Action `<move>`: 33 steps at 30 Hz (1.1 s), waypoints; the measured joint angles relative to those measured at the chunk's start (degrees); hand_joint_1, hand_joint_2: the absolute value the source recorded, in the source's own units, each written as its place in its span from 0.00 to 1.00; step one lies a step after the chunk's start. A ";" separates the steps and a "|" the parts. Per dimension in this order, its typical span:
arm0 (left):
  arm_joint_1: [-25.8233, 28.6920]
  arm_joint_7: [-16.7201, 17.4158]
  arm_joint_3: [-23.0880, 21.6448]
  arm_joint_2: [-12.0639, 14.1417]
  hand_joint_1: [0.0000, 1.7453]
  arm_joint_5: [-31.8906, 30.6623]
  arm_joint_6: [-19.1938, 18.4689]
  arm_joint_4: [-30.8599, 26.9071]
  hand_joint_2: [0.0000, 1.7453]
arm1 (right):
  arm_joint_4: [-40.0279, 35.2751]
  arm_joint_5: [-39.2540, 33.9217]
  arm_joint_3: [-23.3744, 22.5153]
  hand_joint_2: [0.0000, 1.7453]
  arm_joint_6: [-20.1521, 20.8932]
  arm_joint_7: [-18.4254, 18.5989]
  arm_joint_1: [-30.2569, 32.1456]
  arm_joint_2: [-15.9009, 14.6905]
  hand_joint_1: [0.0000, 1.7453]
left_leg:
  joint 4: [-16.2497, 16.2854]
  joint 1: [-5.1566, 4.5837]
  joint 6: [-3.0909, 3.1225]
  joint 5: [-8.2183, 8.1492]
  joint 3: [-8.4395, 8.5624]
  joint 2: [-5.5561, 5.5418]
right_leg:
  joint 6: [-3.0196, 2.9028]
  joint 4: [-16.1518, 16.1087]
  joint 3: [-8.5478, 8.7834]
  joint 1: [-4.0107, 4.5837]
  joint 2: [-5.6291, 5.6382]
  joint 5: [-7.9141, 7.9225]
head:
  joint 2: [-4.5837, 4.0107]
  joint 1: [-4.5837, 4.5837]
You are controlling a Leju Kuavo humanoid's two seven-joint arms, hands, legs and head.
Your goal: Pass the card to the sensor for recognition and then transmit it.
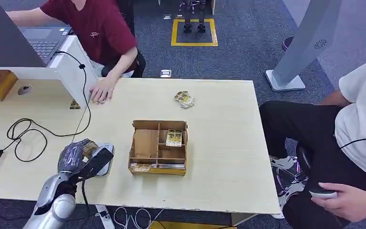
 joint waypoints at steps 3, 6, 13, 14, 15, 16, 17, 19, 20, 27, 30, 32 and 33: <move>-0.01 0.04 0.00 -0.07 1.00 -0.20 -0.09 0.48 1.00 | 0.00 0.09 0.02 1.00 -0.02 0.00 0.00 0.00 0.00 | 0.00 0.00 0.00 0.00 0.00 0.00 | 0.00 0.00 0.00 0.00 0.00 0.00 | 0.00 0.02; 0.02 0.28 0.02 -0.24 1.00 -0.92 -0.39 0.98 1.00 | 0.00 0.13 0.04 1.00 -0.02 0.00 -0.01 0.00 0.00 | 0.00 0.00 0.00 0.00 0.00 0.00 | 0.00 0.00 0.00 0.00 0.00 0.00 | 0.00 0.00; 0.29 0.61 0.04 -0.72 1.00 -2.25 -0.61 2.36 1.00 | -0.07 0.17 0.24 1.00 -0.13 0.00 -0.06 0.00 0.00 | 0.00 0.00 0.00 0.00 -0.01 0.00 | 0.00 0.00 0.01 0.00 0.00 0.00 | 0.00 0.00; 0.29 0.61 0.07 -0.81 1.00 -2.36 -0.68 2.53 1.00 | -0.07 0.17 0.33 1.00 -0.22 -0.02 -0.05 0.00 0.00 | 0.00 0.00 0.00 0.00 -0.01 -0.01 | 0.00 0.00 0.02 0.00 -0.01 0.00 | 0.00 0.02; 0.35 0.61 0.17 -0.83 1.00 -2.38 -0.68 2.69 1.00 | -0.07 0.17 0.39 1.00 -0.28 -0.20 -0.05 0.00 0.00 | 0.00 0.00 0.00 0.00 0.00 -0.01 | 0.00 0.00 0.03 0.00 -0.01 0.00 | 0.00 0.00; 0.44 0.61 0.28 -0.85 1.00 -2.38 -0.68 2.75 1.00 | -0.07 0.17 0.48 1.00 -0.37 -0.26 -0.05 0.00 0.00 | 0.00 0.00 0.00 0.00 0.00 0.00 | 0.00 0.00 0.02 0.00 -0.01 0.00 | 0.00 0.00; 0.55 0.61 0.46 -0.85 1.00 -2.40 -0.68 2.82 1.00 | -0.07 0.18 0.52 1.00 -0.44 -0.39 -0.02 0.00 0.00 | 0.00 0.00 0.00 0.00 0.00 0.00 | 0.00 0.00 0.02 0.00 -0.01 0.00 | 0.00 0.00; 0.72 0.50 0.68 -0.85 1.00 -2.73 -0.59 2.97 1.00 | -0.07 0.17 0.57 1.00 -0.48 -0.55 0.00 0.00 0.00 | 0.00 0.00 0.00 0.00 0.00 -0.01 | 0.00 0.00 0.03 0.00 -0.02 0.00 | 0.00 0.00; 0.78 0.48 0.81 -0.87 1.00 -2.95 -0.52 3.06 1.00 | -0.07 0.17 0.63 1.00 -0.52 -0.59 -0.01 0.00 0.00 | 0.00 0.00 0.00 0.00 0.01 -0.01 | 0.00 0.00 0.03 0.00 -0.02 0.00 | 0.00 0.00; 0.92 0.52 1.16 -1.25 1.00 -4.52 -0.04 3.39 1.00 | -0.07 0.24 1.03 1.00 -0.61 -0.59 -0.01 0.00 0.00 | 0.00 0.00 0.00 0.00 0.03 -0.01 | 0.00 0.00 0.06 0.00 -0.02 0.00 | 0.00 0.00; 0.95 0.72 1.16 -1.44 1.00 -5.31 0.07 3.58 1.00 | -0.07 0.24 1.11 1.00 -0.68 -0.76 -0.01 0.00 0.00 | 0.00 0.00 0.00 0.00 0.03 -0.01 | 0.00 0.00 0.06 0.00 -0.02 0.00 | 0.00 0.00; 1.01 0.79 1.22 -1.55 1.00 -5.60 0.13 3.61 1.00 | -0.07 0.26 1.16 1.00 -0.83 -0.98 -0.01 0.00 0.00 | 0.00 0.00 0.00 0.00 0.03 -0.01 | 0.00 0.00 0.06 0.00 -0.02 0.00 | -0.02 0.00; 1.04 0.79 1.31 -1.66 1.00 -5.84 0.18 3.61 1.00 | -0.07 0.28 1.18 1.00 -0.90 -1.01 -0.01 0.00 0.00 | 0.00 0.00 0.00 0.00 0.03 -0.02 | 0.00 0.00 0.07 0.00 -0.02 0.00 | 0.00 0.00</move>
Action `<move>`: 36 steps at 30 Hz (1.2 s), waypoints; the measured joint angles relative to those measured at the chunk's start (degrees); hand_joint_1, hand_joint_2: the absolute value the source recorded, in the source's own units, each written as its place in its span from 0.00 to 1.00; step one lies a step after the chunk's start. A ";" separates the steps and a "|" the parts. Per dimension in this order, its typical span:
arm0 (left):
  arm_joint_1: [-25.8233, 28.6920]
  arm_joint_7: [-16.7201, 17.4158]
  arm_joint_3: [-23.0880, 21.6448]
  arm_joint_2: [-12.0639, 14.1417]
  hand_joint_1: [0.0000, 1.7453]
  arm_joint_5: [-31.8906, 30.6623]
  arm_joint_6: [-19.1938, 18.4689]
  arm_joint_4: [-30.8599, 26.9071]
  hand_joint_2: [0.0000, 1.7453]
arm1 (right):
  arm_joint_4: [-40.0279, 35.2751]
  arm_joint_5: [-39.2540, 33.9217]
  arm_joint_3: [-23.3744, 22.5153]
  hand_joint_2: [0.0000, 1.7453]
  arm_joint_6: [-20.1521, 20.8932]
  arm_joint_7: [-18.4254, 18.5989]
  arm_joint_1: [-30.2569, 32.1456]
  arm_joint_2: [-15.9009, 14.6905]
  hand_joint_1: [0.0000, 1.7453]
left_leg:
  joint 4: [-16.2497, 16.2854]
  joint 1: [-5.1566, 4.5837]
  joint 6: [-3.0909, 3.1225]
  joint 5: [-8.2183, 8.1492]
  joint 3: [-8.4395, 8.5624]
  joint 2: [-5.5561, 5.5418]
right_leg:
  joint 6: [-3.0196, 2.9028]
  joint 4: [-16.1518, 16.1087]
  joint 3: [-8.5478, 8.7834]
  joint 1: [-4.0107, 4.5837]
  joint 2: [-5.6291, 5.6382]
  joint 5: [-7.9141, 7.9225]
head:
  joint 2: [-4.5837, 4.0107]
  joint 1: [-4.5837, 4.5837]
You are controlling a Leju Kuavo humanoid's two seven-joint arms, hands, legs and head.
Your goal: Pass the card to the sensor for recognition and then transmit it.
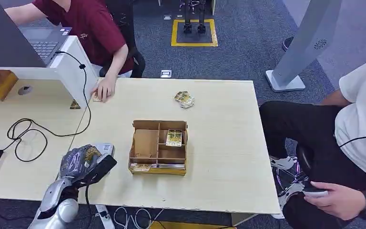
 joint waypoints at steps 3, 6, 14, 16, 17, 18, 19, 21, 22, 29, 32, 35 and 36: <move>0.16 0.07 0.04 -0.20 1.00 -0.87 0.26 0.02 1.00 | 0.00 0.35 0.15 1.00 -0.13 -0.02 0.00 0.00 0.00 | 0.00 0.00 0.00 0.00 0.01 0.00 | 0.00 0.00 0.00 0.00 0.00 0.00 | 0.00 0.00; 0.23 0.24 0.07 -0.42 1.00 -1.20 0.28 0.02 1.00 | 0.00 0.68 0.22 1.00 -0.17 -0.02 0.00 0.00 0.00 | 0.00 0.00 0.00 0.00 0.01 0.00 | 0.00 0.00 0.01 0.00 0.00 0.00 | 0.00 0.00; 0.28 0.50 0.09 -0.98 1.00 -4.26 1.18 0.55 1.00 | 0.00 0.81 0.33 1.00 -0.28 -0.18 -0.01 0.00 0.00 | 0.00 0.00 0.00 0.00 0.06 0.00 | 0.00 0.00 0.06 0.00 -0.01 0.00 | 0.00 0.00; 0.31 0.57 0.09 -1.11 1.00 -4.72 1.44 0.77 1.00 | 0.00 0.81 0.35 1.00 -0.28 -0.17 -0.01 0.00 0.00 | 0.00 0.00 0.00 0.00 0.07 -0.01 | 0.00 0.00 0.07 0.00 -0.01 0.00 | 0.00 0.02; 0.31 0.59 0.11 -1.14 1.00 -4.79 1.46 0.85 1.00 | 0.00 0.81 0.37 1.00 -0.28 -0.17 -0.01 0.00 0.00 | -0.01 0.00 0.00 0.00 0.08 -0.01 | 0.00 0.00 0.08 0.00 -0.01 0.00 | 0.00 0.00; 0.30 0.61 0.13 -1.18 1.00 -4.81 1.46 0.94 1.00 | 0.00 0.81 0.39 1.00 -0.28 -0.17 -0.02 0.00 0.00 | -0.01 0.00 0.00 0.00 0.09 -0.01 | 0.00 0.00 0.08 0.00 -0.01 0.00 | 0.00 0.00; 0.30 0.66 0.15 -1.22 1.00 -4.94 1.46 0.98 1.00 | 0.00 0.81 0.39 1.00 -0.28 -0.18 -0.02 0.00 0.00 | -0.01 0.00 0.00 0.00 0.10 -0.01 | 0.00 0.00 0.09 0.00 -0.01 0.00 | 0.00 0.00; 0.29 0.79 0.17 -1.35 1.00 -5.14 1.46 1.03 1.00 | 0.00 0.81 0.39 1.00 -0.30 -0.20 -0.02 0.00 0.00 | -0.01 0.00 0.00 0.00 0.11 -0.01 | 0.00 0.00 0.10 0.00 -0.02 0.00 | 0.00 0.00; 0.30 0.85 0.17 -1.40 1.00 -5.14 1.46 1.03 1.00 | 0.00 0.81 0.39 1.00 -0.33 -0.20 -0.02 0.00 0.00 | -0.01 0.00 0.00 0.00 0.11 -0.01 | 0.00 0.00 0.11 0.00 -0.02 0.00 | 0.00 0.00; 0.34 0.92 0.28 -1.60 1.00 -5.31 1.46 1.09 1.00 | 0.00 0.81 0.42 1.00 -0.33 -0.22 -0.02 0.00 0.00 | -0.02 0.00 0.00 0.00 0.14 -0.02 | 0.00 0.01 0.15 0.00 -0.03 0.00 | 0.00 0.00; 0.32 0.92 0.35 -1.66 1.00 -5.31 1.46 1.38 1.00 | 0.00 0.81 0.44 1.00 -0.33 -0.22 -0.02 0.00 0.00 | -0.02 0.00 0.00 0.00 0.18 -0.02 | 0.00 0.01 0.20 0.00 -0.03 0.00 | 0.00 0.00; 0.33 0.92 0.44 -1.73 1.00 -5.33 1.46 1.53 1.00 | 0.00 0.81 0.44 1.00 -0.33 -0.20 -0.02 0.00 0.00 | -0.02 0.00 -0.01 0.00 0.22 -0.02 | -0.01 0.01 0.23 0.00 -0.03 -0.01 | 0.00 0.00; 0.36 0.90 0.48 -1.77 1.00 -5.40 1.44 1.66 1.00 | 0.00 0.81 0.46 1.00 -0.35 -0.24 -0.03 0.00 0.00 | -0.02 0.00 -0.02 -0.02 0.22 -0.02 | -0.03 0.01 0.24 0.00 -0.03 -0.02 | 0.00 0.00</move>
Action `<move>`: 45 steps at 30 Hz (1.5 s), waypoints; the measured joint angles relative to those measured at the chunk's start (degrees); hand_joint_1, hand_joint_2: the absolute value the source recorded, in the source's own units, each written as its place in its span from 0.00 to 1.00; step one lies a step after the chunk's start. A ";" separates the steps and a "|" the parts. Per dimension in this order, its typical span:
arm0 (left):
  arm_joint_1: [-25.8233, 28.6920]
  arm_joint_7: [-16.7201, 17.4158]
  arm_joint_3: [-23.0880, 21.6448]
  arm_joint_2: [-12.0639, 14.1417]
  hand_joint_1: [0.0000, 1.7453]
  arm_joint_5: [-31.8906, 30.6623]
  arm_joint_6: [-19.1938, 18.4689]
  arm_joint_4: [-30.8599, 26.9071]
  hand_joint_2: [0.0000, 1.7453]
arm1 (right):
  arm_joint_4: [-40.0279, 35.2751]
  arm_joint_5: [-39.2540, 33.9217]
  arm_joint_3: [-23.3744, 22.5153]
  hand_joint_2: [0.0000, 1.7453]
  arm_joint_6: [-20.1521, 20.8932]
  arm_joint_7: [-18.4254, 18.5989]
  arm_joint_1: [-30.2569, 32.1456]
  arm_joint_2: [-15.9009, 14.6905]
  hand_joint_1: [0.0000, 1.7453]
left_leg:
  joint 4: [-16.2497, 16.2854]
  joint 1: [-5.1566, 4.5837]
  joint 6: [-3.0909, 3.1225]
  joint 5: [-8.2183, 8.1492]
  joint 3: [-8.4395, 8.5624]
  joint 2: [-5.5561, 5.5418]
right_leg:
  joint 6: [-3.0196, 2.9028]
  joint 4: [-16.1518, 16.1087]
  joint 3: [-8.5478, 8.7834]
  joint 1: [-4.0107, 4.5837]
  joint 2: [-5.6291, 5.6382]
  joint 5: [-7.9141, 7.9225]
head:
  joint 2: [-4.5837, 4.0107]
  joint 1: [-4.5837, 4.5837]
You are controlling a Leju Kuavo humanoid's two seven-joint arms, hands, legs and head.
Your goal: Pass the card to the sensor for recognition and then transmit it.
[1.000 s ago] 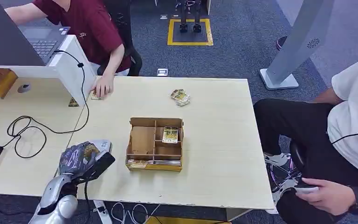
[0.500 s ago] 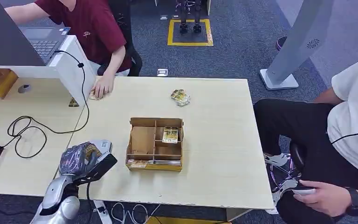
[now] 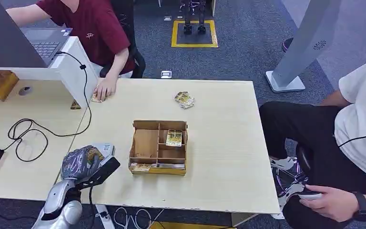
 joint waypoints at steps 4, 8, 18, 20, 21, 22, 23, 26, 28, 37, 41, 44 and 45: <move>0.03 0.02 0.15 -0.20 1.00 -0.33 0.00 0.33 1.00 | 0.00 0.00 0.07 1.00 -0.07 -0.15 -0.01 0.00 0.00 | 0.00 0.00 -0.01 -0.01 0.06 -0.01 | -0.02 0.00 0.06 0.00 -0.02 -0.02 | 0.00 0.00; 0.05 0.02 0.22 -0.22 1.00 -0.37 0.00 0.33 1.00 | 0.00 -0.02 0.26 1.00 -0.07 -0.37 -0.01 0.00 0.00 | -0.01 0.00 -0.01 0.00 0.08 -0.01 | -0.03 0.00 0.08 0.00 -0.02 -0.02 | 0.00 0.00; 0.10 -0.07 0.96 -0.46 1.00 -0.07 -0.11 0.33 1.00 | 0.00 -0.17 0.48 1.00 -0.07 -0.46 -0.03 0.00 0.00 | -0.04 0.00 -0.01 0.00 0.13 -0.01 | -0.03 0.01 0.10 0.00 -0.01 -0.02 | 0.00 0.00; 0.07 -0.42 1.07 -0.46 1.00 0.31 -0.13 0.33 1.00 | 0.00 -0.17 0.68 1.00 -0.07 -0.46 -0.04 0.00 0.00 | -0.04 0.00 -0.01 0.00 0.13 0.00 | -0.04 0.01 0.10 0.00 -0.01 -0.02 | 0.00 0.00; 0.04 -0.53 1.09 -0.46 1.00 0.44 -0.13 0.33 1.00 | 0.00 -0.17 0.72 1.00 -0.07 -0.46 -0.04 0.00 0.00 | -0.04 0.00 -0.01 0.00 0.14 0.00 | -0.04 0.01 0.10 0.00 -0.01 -0.02 | 0.00 0.00; -0.01 -0.57 1.11 -0.46 1.00 0.57 -0.13 0.33 1.00 | 0.00 -0.17 0.77 1.00 -0.07 -0.46 -0.05 0.00 0.00 | -0.04 0.00 -0.01 0.00 0.14 0.00 | -0.04 0.01 0.10 0.00 -0.01 -0.02 | 0.00 0.00; -0.03 -0.59 1.11 -0.46 1.00 0.63 -0.13 0.33 1.00 | 0.00 -0.17 0.79 1.00 -0.07 -0.46 -0.07 0.00 0.00 | -0.04 0.00 -0.01 0.00 0.15 -0.01 | -0.04 0.01 0.10 0.00 -0.01 -0.02 | 0.00 0.00; -0.06 -0.66 1.14 -0.46 1.00 0.63 -0.13 0.33 1.00 | 0.00 -0.15 0.79 1.00 -0.07 -0.46 -0.08 0.00 0.00 | -0.05 0.00 -0.03 0.01 0.14 -0.01 | -0.04 0.01 0.10 0.00 -0.01 -0.02 | 0.00 0.00; -0.09 -0.66 1.16 -0.44 1.00 0.63 -0.13 0.33 1.00 | 0.00 -0.15 0.81 1.00 -0.07 -0.46 -0.09 0.00 0.00 | -0.05 0.00 -0.03 0.01 0.15 -0.01 | -0.04 0.01 0.10 0.00 -0.01 -0.02 | 0.00 0.00; -0.57 -0.64 1.16 -0.46 1.00 0.50 -0.37 0.83 1.00 | 0.00 0.07 0.94 1.00 -0.05 -0.48 -0.26 0.00 0.00 | -0.05 0.00 -0.03 0.01 0.15 -0.01 | -0.04 0.01 0.09 0.00 -0.01 -0.02 | 0.00 0.00; -0.84 -0.61 1.18 -0.48 1.00 0.44 -0.40 1.31 1.00 | 0.00 0.07 1.07 1.00 -0.07 -0.55 -0.30 0.00 0.00 | -0.05 0.00 -0.04 0.01 0.15 -0.01 | -0.04 0.01 0.10 0.00 -0.03 -0.02 | 0.00 0.00; -1.10 -0.59 1.18 -0.48 1.00 0.42 -0.39 1.71 1.00 | 0.00 0.07 1.16 1.00 -0.05 -0.61 -0.30 0.00 0.00 | -0.05 0.00 -0.05 0.02 0.15 -0.01 | -0.04 0.01 0.11 0.00 -0.05 -0.02 | 0.00 0.02; -1.18 -0.55 1.18 -0.48 1.00 0.37 -0.40 1.88 1.00 | 0.00 0.07 1.16 1.00 -0.07 -0.68 -0.32 0.00 0.00 | -0.05 0.00 -0.05 0.02 0.15 -0.01 | -0.04 0.01 0.11 0.00 -0.06 -0.02 | 0.00 0.00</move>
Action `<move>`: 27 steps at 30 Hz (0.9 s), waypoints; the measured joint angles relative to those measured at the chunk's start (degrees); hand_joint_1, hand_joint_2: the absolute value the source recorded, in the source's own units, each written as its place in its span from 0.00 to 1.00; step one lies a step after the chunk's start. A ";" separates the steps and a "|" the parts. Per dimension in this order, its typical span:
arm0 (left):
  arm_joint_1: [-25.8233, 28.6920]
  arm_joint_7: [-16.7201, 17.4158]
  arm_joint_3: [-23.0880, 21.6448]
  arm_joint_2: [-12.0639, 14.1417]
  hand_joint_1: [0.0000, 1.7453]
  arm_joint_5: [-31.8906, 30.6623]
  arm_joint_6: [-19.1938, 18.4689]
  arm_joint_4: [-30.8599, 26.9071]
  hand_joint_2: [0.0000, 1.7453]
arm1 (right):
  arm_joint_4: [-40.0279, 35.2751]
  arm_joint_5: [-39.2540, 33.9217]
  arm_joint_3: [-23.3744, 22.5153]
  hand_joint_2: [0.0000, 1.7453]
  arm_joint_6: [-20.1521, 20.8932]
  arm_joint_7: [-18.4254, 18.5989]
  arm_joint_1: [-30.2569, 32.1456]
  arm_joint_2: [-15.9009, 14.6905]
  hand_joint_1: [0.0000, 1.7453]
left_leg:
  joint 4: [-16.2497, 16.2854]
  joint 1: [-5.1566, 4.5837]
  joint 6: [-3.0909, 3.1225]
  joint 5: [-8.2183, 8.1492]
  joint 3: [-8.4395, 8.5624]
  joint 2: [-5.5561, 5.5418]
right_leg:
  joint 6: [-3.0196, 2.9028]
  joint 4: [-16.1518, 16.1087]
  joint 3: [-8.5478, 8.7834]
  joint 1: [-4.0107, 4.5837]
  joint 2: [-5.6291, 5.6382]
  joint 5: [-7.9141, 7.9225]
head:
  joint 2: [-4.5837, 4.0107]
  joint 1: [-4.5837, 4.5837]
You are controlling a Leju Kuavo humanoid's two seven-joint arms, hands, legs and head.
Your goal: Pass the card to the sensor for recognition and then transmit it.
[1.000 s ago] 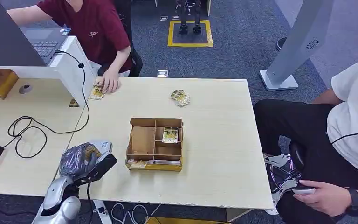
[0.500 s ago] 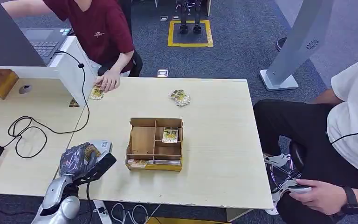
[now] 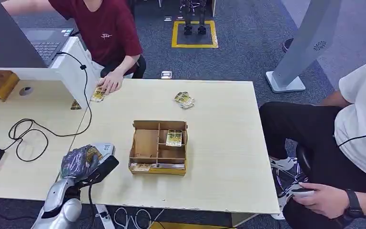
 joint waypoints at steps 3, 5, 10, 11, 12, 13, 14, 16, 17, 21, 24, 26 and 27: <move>-0.24 0.07 -0.02 -0.02 1.00 -0.13 -0.02 0.37 1.00 | 0.00 0.00 0.04 1.00 0.00 -0.04 -0.02 0.00 0.00 | 0.00 0.00 -0.02 0.01 0.00 0.00 | 0.00 0.00 0.01 0.00 0.00 0.00 | 0.00 0.00; -0.30 0.09 -0.02 -0.04 1.00 -0.18 0.00 0.64 1.00 | 0.00 0.00 0.07 1.00 0.00 -0.04 -0.03 0.00 0.00 | 0.00 0.00 -0.02 0.01 0.01 0.00 | 0.00 0.00 0.01 0.00 0.00 0.00 | 0.00 0.00; -0.53 0.28 -0.02 -0.26 1.00 -0.29 -0.07 1.23 1.00 | 0.00 0.00 0.09 1.00 0.00 -0.18 -0.07 0.00 0.00 | 0.00 0.00 -0.03 0.02 0.01 -0.02 | 0.00 0.00 0.02 0.00 -0.03 0.00 | 0.00 0.00; -0.58 0.39 -0.02 -0.28 1.00 -0.31 -0.04 1.33 1.00 | 0.00 0.00 0.09 1.00 0.00 -0.22 -0.08 0.02 0.00 | 0.00 0.00 -0.03 0.02 0.01 -0.03 | 0.00 0.00 0.02 0.00 -0.03 0.00 | 0.00 0.00; -0.59 0.48 0.00 -0.28 1.00 -0.31 -0.07 1.36 1.00 | 0.00 0.00 0.09 1.00 0.00 -0.24 -0.10 0.02 0.00 | 0.00 0.00 -0.03 0.02 0.01 -0.03 | 0.00 0.00 0.02 0.00 -0.03 0.00 | 0.00 0.00; -0.63 0.52 -0.02 -0.28 1.00 -0.31 -0.07 1.44 1.00 | 0.00 0.00 0.09 1.00 0.00 -0.24 -0.12 0.02 0.00 | 0.00 0.00 -0.03 0.02 0.02 -0.03 | 0.00 0.00 0.02 0.00 -0.03 0.00 | 0.00 0.00; -0.74 0.52 -0.02 -0.31 1.00 -0.31 -0.07 1.66 1.00 | 0.00 0.00 0.11 1.00 0.00 -0.24 -0.13 0.02 0.00 | 0.00 0.00 -0.03 0.02 0.02 -0.03 | 0.00 0.00 0.03 0.00 -0.03 0.00 | 0.00 0.00; -1.00 0.61 0.00 -0.39 1.00 -0.33 -0.07 2.08 1.00 | 0.00 0.00 0.11 1.00 0.00 -0.29 -0.18 0.02 0.00 | -0.01 0.00 -0.05 0.03 0.02 -0.05 | 0.00 0.00 0.04 0.00 -0.04 0.00 | 0.00 0.00; -1.02 0.66 0.00 -0.44 1.00 -0.37 -0.04 2.25 1.00 | 0.00 0.00 0.11 1.00 -0.02 -0.31 -0.19 0.02 0.00 | -0.01 0.00 -0.05 0.03 0.02 -0.06 | 0.00 0.00 0.05 0.00 -0.05 0.00 | 0.00 0.00; -1.09 0.68 0.02 -0.61 1.00 -0.66 0.00 2.84 1.00 | 0.00 0.00 0.13 1.00 -0.09 -0.39 -0.23 0.04 0.00 | -0.01 0.00 -0.05 0.03 0.02 -0.08 | 0.00 0.00 0.06 0.00 -0.09 0.00 | 0.00 0.00; -1.15 0.70 0.04 -0.74 1.00 -0.72 0.04 3.32 1.00 | 0.00 0.00 0.17 1.00 -0.09 -0.46 -0.23 0.04 0.00 | -0.02 0.00 -0.05 0.03 0.03 -0.08 | 0.00 0.00 0.07 0.00 -0.09 0.00 | 0.00 0.00; -1.24 0.74 0.07 -0.81 1.00 -0.77 0.09 3.72 1.00 | 0.00 -0.02 0.22 1.00 -0.11 -0.50 -0.25 0.09 0.00 | -0.02 0.00 -0.05 0.03 0.04 -0.09 | 0.00 0.00 0.09 0.00 -0.09 0.00 | 0.00 0.00; -1.28 0.74 0.07 -0.83 1.00 -0.81 0.09 3.93 1.00 | 0.00 -0.07 0.22 1.00 -0.11 -0.66 -0.25 0.11 0.00 | -0.03 -0.01 -0.05 0.03 0.05 -0.09 | 0.00 0.00 0.09 -0.01 -0.09 0.00 | 0.00 0.00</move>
